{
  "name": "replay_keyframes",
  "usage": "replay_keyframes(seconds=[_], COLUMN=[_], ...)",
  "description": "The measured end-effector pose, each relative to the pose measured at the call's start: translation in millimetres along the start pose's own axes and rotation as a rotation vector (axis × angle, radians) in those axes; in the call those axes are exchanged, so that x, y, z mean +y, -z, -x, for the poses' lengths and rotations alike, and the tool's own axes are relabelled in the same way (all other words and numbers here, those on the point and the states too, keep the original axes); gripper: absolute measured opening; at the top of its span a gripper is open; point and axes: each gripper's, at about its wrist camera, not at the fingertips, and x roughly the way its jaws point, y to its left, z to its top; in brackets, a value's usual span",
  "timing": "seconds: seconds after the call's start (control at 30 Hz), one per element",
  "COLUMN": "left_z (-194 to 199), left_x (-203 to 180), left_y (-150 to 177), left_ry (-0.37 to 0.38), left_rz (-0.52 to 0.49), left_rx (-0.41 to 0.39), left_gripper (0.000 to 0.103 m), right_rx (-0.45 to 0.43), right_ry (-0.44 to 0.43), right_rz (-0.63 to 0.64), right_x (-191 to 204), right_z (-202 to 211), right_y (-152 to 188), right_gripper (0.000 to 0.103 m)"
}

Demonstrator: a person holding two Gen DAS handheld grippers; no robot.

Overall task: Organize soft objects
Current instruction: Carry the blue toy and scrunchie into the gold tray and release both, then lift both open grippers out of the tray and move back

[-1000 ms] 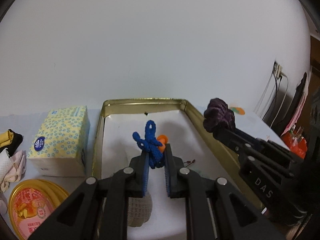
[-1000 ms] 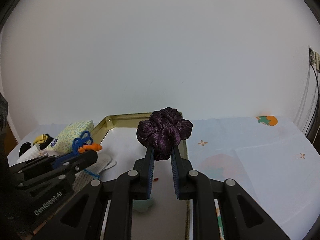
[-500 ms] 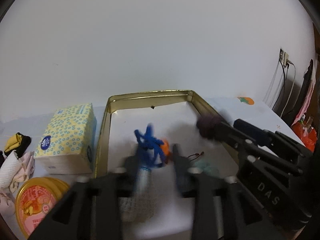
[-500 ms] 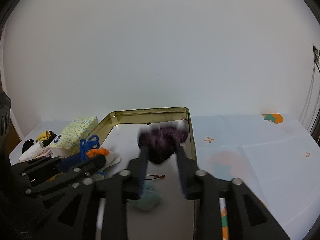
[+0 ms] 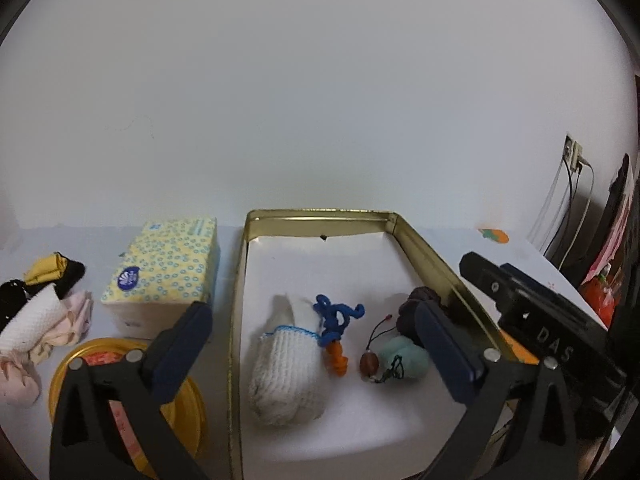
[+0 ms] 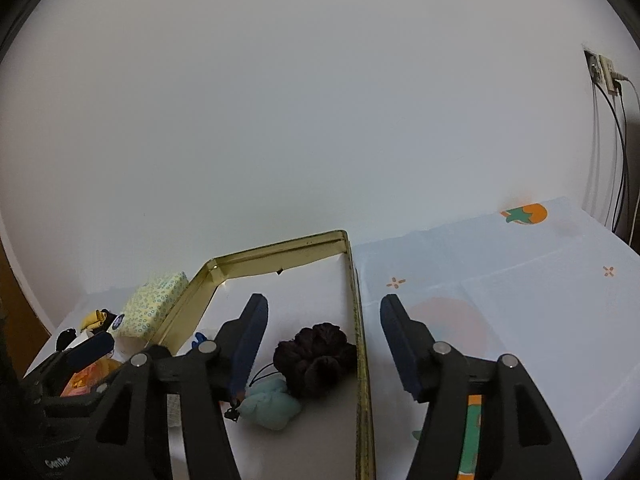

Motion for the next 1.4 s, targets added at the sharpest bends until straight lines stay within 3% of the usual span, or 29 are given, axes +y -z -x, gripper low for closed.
replay_keyframes(seconds=[0.27,0.4,0.47,0.5,0.6,0.8,1.4], left_z=[10,11,12,13,17,23,41], left_x=[-1,3,3,3,2,5,20], left_y=[4,8,9,10,12,13,19], left_ry=[-0.045,-0.045,-0.055,-0.064,-0.081,-0.078,-0.079], left_rz=[-0.049,-0.05,-0.059,-0.067,-0.093,-0.101,-0.103], left_rx=[-0.052,-0.055,-0.065,-0.072,-0.09,-0.106,-0.132], left_gripper=[0.103,0.103,0.103,0.103,0.103,0.103,0.103], right_rx=[-0.049,-0.145,-0.229,-0.267,-0.35,-0.302,-0.329], right_ry=[0.032,0.073,0.095,0.105,0.146,0.131,0.152], right_rz=[0.05,0.069,0.074,0.074,0.072,0.062,0.029], right_x=[11,15,16,16,18,17,24], right_z=[9,25,39,44,55,50,70], right_y=[1,2,2,3,6,4,18], right_gripper=[0.061,0.062,0.072,0.085,0.089,0.089,0.089])
